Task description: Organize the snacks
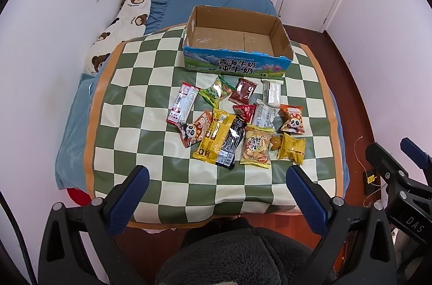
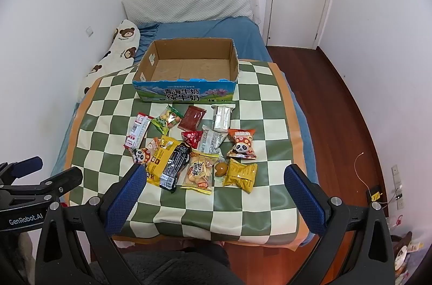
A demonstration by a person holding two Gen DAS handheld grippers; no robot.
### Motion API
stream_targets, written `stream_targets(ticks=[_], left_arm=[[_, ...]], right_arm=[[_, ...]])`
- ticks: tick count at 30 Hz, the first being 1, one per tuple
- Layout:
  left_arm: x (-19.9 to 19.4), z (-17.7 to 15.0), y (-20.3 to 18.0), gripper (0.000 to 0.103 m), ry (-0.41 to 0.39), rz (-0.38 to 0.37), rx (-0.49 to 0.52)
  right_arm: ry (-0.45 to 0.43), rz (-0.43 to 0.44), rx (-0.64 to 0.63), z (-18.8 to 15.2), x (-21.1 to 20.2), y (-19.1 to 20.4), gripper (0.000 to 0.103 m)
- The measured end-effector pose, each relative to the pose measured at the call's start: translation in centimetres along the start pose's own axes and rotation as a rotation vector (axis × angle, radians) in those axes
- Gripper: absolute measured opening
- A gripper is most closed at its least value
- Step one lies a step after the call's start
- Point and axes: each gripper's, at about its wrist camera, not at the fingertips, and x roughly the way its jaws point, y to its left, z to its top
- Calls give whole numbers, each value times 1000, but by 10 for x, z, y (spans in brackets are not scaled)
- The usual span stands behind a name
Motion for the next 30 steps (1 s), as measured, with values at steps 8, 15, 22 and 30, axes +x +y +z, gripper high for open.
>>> stream_targets(ticks=[8,15,22,30], left_arm=[[4,2,-1,103,13,-1,4],[32,5,2,103,26,28,11],[121,15,11,103,100,121,71],[260,31,10,103,339,43,162]], right_arm=[[3,7,3,3,2,2,103],[30,10,19,6,23,-3,103],[145,44,82,0,103,-14,103],[333,93,189,-27,233,-19,102]])
